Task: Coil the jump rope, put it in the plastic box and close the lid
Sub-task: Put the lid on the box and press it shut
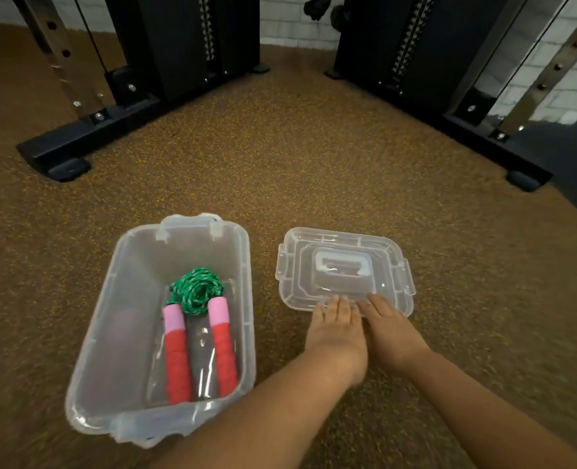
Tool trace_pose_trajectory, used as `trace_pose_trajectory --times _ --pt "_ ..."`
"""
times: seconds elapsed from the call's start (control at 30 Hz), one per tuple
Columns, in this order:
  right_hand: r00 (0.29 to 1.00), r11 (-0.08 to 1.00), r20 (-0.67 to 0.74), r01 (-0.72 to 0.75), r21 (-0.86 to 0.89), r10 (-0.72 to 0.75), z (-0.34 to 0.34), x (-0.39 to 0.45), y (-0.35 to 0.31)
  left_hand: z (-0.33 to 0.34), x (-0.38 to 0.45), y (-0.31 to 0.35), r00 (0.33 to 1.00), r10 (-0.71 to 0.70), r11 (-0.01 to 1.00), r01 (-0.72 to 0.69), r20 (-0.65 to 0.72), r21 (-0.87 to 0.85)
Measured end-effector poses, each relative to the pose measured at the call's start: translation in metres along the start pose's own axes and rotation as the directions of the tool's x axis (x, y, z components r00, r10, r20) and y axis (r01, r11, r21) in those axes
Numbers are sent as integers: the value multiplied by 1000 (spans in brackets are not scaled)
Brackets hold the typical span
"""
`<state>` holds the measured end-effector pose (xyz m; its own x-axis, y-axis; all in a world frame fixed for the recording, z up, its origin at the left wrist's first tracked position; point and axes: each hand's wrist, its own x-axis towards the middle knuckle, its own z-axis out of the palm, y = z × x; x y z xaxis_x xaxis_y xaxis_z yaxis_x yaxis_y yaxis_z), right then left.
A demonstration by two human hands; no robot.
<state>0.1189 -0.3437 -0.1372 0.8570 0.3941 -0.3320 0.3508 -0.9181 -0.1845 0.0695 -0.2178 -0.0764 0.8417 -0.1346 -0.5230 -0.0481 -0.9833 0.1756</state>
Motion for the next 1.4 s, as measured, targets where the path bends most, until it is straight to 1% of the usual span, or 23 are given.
trace_pose_trajectory --times 0.07,0.2,0.33,0.4,0.47,0.6,0.77,0.9,0.97,1.03,1.07,1.1,1.13,1.17,1.2,1.23,1.27,1.3,1.33,1.37,1.4 --pt "1000 1000 11 -16 -1 16 3 2 5 14 12 -1 998 -67 998 67 15 -11" --pt "1000 1000 7 0 -19 0 12 2 21 29 31 -11 986 -152 988 149 -65 -49" --pt "995 1000 -100 28 1 -28 11 1 27 39 41 -17 981 -165 986 163 -100 -30" --pt "991 999 -127 36 -16 -38 11 1 28 44 44 -18 983 -149 989 148 -111 -17" --pt "988 999 -146 40 -12 -41 12 -1 28 49 45 -18 980 -123 992 124 -155 -5" --pt "968 990 -212 141 10 -136 9 -12 31 52 45 -17 965 -36 999 40 -262 10" --pt "911 977 -356 212 -28 -208 -13 -27 32 31 37 -15 931 64 997 -47 -358 55" --pt "879 970 -412 234 -64 -239 -23 -37 27 9 26 -14 905 117 992 -85 -409 97" --pt "874 972 -431 231 -38 -225 -31 -40 30 0 19 -13 888 143 988 -101 -436 118" --pt "851 973 -488 229 13 -194 -44 -45 35 -8 12 -12 863 150 989 -123 -483 87" --pt "821 973 -554 217 82 -137 -52 -49 36 -12 8 -11 846 139 990 -133 -514 49" --pt "777 960 -628 196 199 -28 -61 -53 35 -16 4 -12 828 121 990 -144 -547 0" --pt "732 919 -671 176 354 118 -66 -57 35 -22 0 -11 809 94 986 -158 -580 -60" --pt "704 842 -659 165 514 265 -69 -60 35 -28 -3 -10 793 58 977 -170 -607 -129" --pt "708 743 -595 150 653 380 -70 -62 34 -35 -7 -10 782 8 961 -178 -624 -212" --pt "753 639 -486 115 761 444 -69 -62 33 -41 -11 -10 781 -53 938 -176 -622 -300" --pt "813 557 -360 53 829 458 -66 -61 31 -48 -15 -10 794 -114 907 -161 -597 -388" --pt "863 505 -239 -23 863 446 -61 -59 28 -52 -18 -11 820 -161 871 -144 -549 -470" --pt "893 470 -133 -96 878 431 -56 -56 25 -57 -20 -12 855 -186 825 -131 -483 -550" --pt "907 429 -59 -140 892 418 -49 -52 23 -62 -22 -14 894 -194 763 -121 -404 -634" --pt "913 377 -4 -165 911 409 -42 -48 21 -66 -24 -16 929 -187 678 -114 -320 -726"
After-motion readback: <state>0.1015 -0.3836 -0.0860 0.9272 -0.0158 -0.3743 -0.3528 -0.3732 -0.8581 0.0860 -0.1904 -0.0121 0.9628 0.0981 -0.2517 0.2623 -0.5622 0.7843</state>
